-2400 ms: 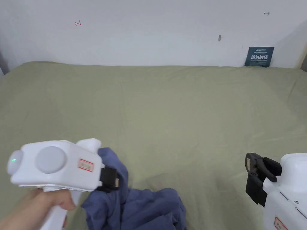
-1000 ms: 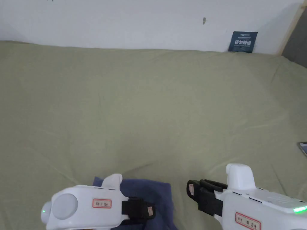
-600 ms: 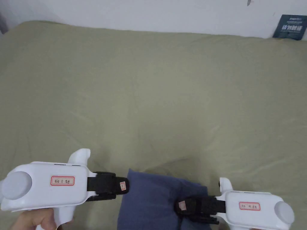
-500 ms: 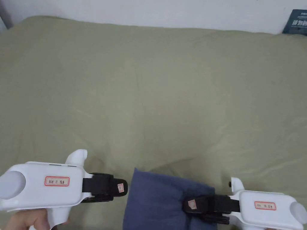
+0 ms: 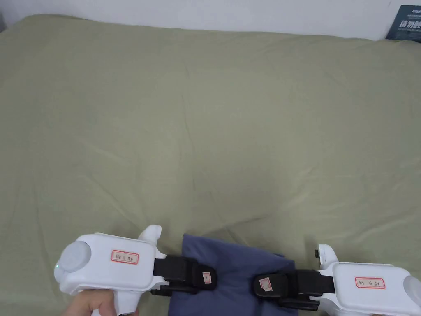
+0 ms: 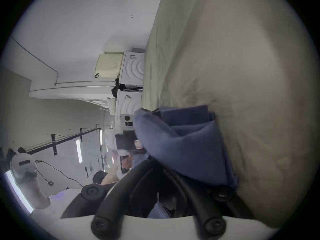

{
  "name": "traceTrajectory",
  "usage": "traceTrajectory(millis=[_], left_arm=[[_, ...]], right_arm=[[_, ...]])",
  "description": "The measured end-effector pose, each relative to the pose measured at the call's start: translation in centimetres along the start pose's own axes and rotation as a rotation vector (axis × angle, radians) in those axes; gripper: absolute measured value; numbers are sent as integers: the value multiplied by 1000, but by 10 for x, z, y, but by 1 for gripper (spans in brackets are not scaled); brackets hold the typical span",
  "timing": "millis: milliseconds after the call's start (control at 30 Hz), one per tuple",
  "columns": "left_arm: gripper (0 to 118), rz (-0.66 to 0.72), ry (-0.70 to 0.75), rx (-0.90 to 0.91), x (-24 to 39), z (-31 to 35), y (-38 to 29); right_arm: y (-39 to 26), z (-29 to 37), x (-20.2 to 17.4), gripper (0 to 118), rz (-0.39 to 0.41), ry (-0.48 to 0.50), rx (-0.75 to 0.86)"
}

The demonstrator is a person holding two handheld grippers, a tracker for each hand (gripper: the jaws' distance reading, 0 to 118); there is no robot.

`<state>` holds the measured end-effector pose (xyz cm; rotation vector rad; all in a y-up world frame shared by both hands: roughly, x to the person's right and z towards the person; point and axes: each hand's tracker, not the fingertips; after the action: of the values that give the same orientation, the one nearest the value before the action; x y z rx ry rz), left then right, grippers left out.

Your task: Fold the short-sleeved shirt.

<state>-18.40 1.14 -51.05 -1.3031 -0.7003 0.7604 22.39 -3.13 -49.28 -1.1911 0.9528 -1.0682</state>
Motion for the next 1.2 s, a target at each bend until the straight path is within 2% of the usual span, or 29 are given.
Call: traceTrajectory(millis=[67, 133, 233, 400, 667, 767, 900, 933, 1000, 1033, 1067, 1200], left_arm=[[22, 96, -122, -4, 4, 7, -3], [22, 54, -87, 9, 14, 15, -5], [21, 12, -69, 18, 15, 42, 5], [21, 4, 49, 129, -4, 125, 34], [21, 37, 296, 277, -81, 313, 93], [21, 78, 338, 296, -97, 350, 110], [22, 89, 371, 300, -104, 358, 125], [29, 88, 364, 286, -104, 357, 126], [102, 68, 383, 280, -104, 356, 126], [118, 60, 419, 282, -101, 353, 126], [115, 53, 480, 298, -95, 355, 122], [115, -1, 546, 381, -83, 368, 119]], right_arm=[[-3, 3, -6, 2, 5, -26, 9], [-5, 8, -17, 2, 32, -77, 34], [-9, 15, -37, 2, 68, -89, 74], [-9, 29, -63, 2, 126, -81, 170], [-17, 32, -106, 2, 238, -226, 253], [-20, 30, -114, 2, 240, -239, 255], [-19, 27, -118, 2, 239, -249, 258], [-18, 26, -119, 2, 239, -253, 256], [-17, 23, -122, 2, 243, -270, 254], [-15, 25, -124, 2, 245, -272, 253], [-15, 26, -127, 2, 250, -270, 249], [-18, 36, -142, 2, 303, -261, 253]])
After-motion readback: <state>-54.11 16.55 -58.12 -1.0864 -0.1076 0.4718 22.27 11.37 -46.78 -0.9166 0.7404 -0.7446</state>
